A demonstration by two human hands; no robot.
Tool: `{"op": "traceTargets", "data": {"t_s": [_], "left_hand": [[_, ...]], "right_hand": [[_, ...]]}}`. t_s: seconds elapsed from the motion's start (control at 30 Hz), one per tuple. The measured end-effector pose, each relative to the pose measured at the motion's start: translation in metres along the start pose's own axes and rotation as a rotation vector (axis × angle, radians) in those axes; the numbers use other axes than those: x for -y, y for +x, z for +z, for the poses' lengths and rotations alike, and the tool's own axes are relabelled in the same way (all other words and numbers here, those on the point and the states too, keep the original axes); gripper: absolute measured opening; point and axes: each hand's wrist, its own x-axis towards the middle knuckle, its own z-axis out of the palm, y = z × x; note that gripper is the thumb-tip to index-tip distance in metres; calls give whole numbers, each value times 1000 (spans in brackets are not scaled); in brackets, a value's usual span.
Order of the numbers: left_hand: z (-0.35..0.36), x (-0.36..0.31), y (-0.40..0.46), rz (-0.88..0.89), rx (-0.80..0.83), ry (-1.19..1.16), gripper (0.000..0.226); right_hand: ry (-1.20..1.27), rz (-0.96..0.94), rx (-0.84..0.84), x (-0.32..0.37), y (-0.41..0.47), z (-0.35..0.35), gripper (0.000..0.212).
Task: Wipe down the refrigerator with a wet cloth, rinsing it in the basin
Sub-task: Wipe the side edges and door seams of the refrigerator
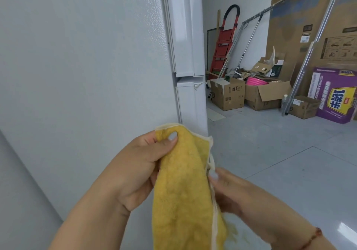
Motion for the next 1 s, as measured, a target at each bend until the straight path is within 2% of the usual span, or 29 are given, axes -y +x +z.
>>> {"op": "traceTargets", "data": {"t_s": [0.03,0.07,0.17,0.23,0.3,0.37,0.43,0.53,0.6,0.67,0.73,0.77,0.87,0.9,0.97,1.0], "left_hand": [[-2,2,2,-37,-35,-51,22],[-6,5,5,-73,-81,-94,25],[-14,18,1,-222,-201,-186,41],[-15,33,-10,-349,-204,-219,48],[-13,47,-22,-443,-169,-261,45],[-13,56,-31,-464,-147,-286,35],[-17,58,-37,-456,-112,-267,44],[-29,60,-40,-447,47,-115,72],[-32,63,-41,-430,134,65,78],[-34,65,-40,-388,122,221,63],[-32,66,-37,-304,57,376,37],[-29,66,-36,-266,8,444,28],[-28,69,-31,-191,-113,522,27],[-28,69,-28,-164,-152,504,25],[-29,67,-23,-143,-225,438,22],[-30,66,-20,-143,-233,409,21]], "right_hand": [[148,-16,56,-5,3,2,59],[293,-49,115,-7,2,3,64],[596,-176,208,-11,-1,8,97],[706,-179,158,-10,-2,13,111],[706,-167,47,-7,-4,17,107],[599,-155,-16,-6,-6,17,80],[477,-137,-21,-8,-8,15,55],[337,-113,-50,-15,-9,10,44],[173,-76,-60,-19,-7,5,41],[-22,-64,-138,-22,-4,2,36],[-119,-63,-197,-23,-4,-1,20],[-166,-61,-183,-21,-5,-3,21],[-533,-25,-68,-20,-7,-2,73],[-678,-18,-62,-20,-7,1,84],[-851,-33,-108,-22,-5,7,89],[-888,-54,-139,-24,-3,9,83]]}}
